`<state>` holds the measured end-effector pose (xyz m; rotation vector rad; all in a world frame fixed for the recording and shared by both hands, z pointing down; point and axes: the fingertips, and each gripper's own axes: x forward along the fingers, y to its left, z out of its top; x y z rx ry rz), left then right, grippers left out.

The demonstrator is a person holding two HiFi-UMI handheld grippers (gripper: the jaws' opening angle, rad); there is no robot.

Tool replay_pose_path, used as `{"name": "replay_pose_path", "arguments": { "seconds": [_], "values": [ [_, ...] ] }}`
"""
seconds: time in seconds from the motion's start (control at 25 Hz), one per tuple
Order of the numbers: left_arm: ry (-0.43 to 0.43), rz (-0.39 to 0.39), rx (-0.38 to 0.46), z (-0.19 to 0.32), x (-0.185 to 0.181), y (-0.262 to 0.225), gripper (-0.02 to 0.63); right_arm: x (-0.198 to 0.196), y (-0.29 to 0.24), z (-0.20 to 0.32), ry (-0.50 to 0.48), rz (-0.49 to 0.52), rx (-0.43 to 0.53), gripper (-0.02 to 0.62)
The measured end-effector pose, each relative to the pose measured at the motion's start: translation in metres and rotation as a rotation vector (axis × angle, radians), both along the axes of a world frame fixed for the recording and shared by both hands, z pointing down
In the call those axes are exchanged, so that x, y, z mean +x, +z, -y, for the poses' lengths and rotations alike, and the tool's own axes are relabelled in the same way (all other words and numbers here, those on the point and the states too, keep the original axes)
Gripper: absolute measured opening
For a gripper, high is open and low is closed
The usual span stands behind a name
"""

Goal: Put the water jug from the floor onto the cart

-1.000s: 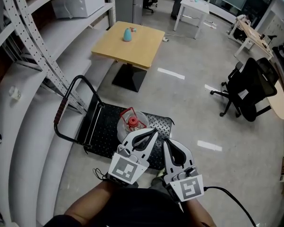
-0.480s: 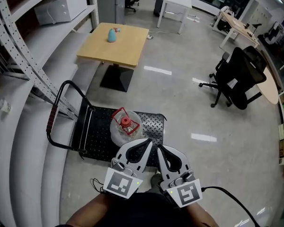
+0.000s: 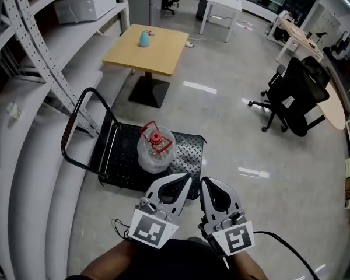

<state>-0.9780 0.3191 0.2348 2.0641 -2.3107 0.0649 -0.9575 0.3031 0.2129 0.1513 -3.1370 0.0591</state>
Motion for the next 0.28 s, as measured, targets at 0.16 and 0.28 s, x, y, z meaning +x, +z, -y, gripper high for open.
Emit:
{"name": "replay_pose_path", "arguments": {
  "seconds": [0.16,0.28],
  "values": [
    [-0.033,0.01,0.015,-0.007,0.078,-0.002,0.002,0.079,0.001,-0.009,-0.025,0.014,0.005,0.002],
    [-0.06,-0.005,0.031,-0.014,0.147,0.002,0.002,0.148,0.007,-0.014,-0.042,0.007,0.011,0.002]
  ]
}}
